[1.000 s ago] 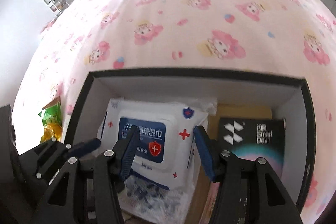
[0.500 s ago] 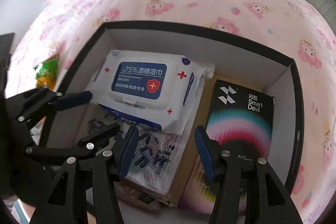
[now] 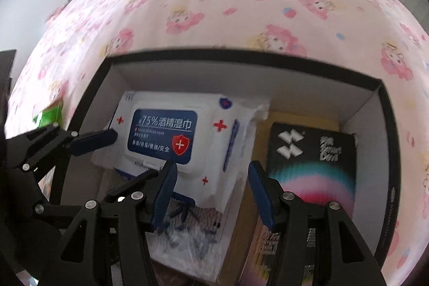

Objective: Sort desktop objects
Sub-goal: 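Withdraw the left tool from the box and move it toward the lint-roller tube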

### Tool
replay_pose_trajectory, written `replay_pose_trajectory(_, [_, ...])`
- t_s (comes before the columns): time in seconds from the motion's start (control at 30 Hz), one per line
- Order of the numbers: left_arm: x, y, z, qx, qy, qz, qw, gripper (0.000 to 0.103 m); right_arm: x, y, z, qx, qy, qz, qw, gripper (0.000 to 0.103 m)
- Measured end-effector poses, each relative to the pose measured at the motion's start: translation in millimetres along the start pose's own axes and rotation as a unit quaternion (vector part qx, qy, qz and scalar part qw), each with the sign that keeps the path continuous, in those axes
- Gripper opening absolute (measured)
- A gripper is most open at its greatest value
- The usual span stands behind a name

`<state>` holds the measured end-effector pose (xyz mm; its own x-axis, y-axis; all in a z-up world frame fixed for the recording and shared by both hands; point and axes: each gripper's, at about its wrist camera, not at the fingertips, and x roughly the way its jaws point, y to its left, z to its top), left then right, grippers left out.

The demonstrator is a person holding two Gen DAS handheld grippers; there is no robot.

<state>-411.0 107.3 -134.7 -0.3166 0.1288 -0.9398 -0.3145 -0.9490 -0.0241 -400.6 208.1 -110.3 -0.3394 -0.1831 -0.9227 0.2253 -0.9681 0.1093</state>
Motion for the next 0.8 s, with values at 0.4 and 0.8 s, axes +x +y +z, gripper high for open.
replay_pose_trajectory(0.4, [-39.4,7.9,-15.3,-0.035,-0.057,-0.034,0.9972,0.058,-53.3,-7.8,-15.4,0.036,-0.059,0.005,0.998,0.052])
replay_pose_trajectory(0.8, [-147.0,-1.9,-49.9,-0.038,-0.126,-0.024,0.991,0.058,-135.1,22.3,-49.4,0.031,-0.109,0.012,0.993,0.052])
